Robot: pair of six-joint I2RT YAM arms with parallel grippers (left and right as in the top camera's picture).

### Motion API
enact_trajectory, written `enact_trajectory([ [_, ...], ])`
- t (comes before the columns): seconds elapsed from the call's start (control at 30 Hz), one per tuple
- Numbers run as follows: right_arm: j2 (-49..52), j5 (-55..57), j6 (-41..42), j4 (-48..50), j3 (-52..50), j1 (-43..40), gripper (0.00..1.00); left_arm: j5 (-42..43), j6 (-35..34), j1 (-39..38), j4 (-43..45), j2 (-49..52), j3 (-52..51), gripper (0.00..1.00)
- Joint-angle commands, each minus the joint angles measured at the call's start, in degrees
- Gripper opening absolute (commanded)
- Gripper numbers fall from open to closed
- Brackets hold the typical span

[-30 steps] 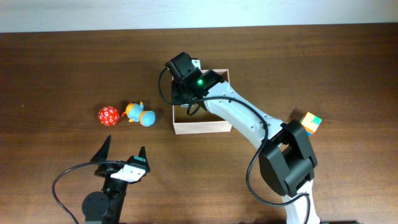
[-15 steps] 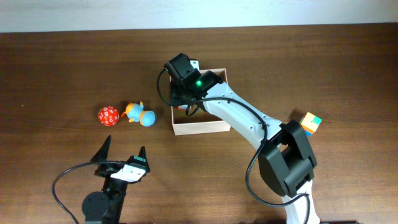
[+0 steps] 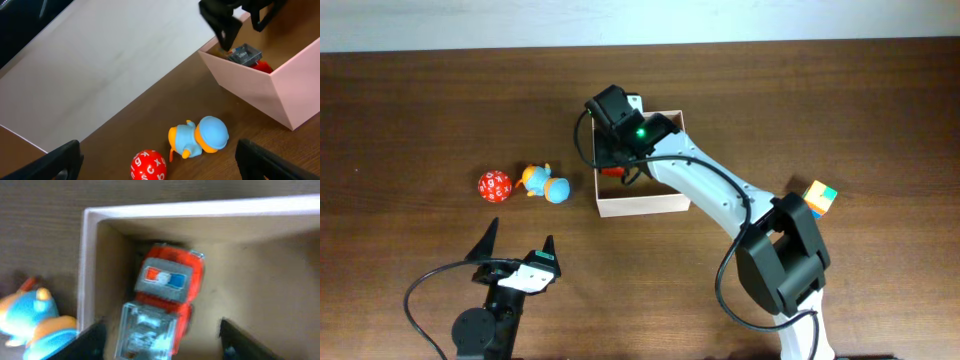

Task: Pack container
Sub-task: 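Lower the truck into the box and open the right gripper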

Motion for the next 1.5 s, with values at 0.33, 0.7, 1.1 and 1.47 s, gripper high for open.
enact_trajectory([
  [0.33,0.4,3.0,-1.4,0.4,-3.3,-7.2,0.21,-0.4,-0.3,0.3,-0.1,-0.5,-0.3,0.99],
  [0.7,2.7,-1.7,-4.9,7.7,-6.4,-5.2,0.21,-0.4,-0.3,0.3,-0.1,-0.5,-0.3,0.99],
  [1.1,4.1,-5.1,-8.9,11.6,-6.4,-5.2,0.21,-0.4,-0.3,0.3,-0.1,-0.5,-0.3,0.99],
  [1.47,4.1,-8.8,-12.0,13.5,-6.4,-5.0,0.21,-0.4,-0.3,0.3,-0.1,-0.5,-0.3,0.99],
])
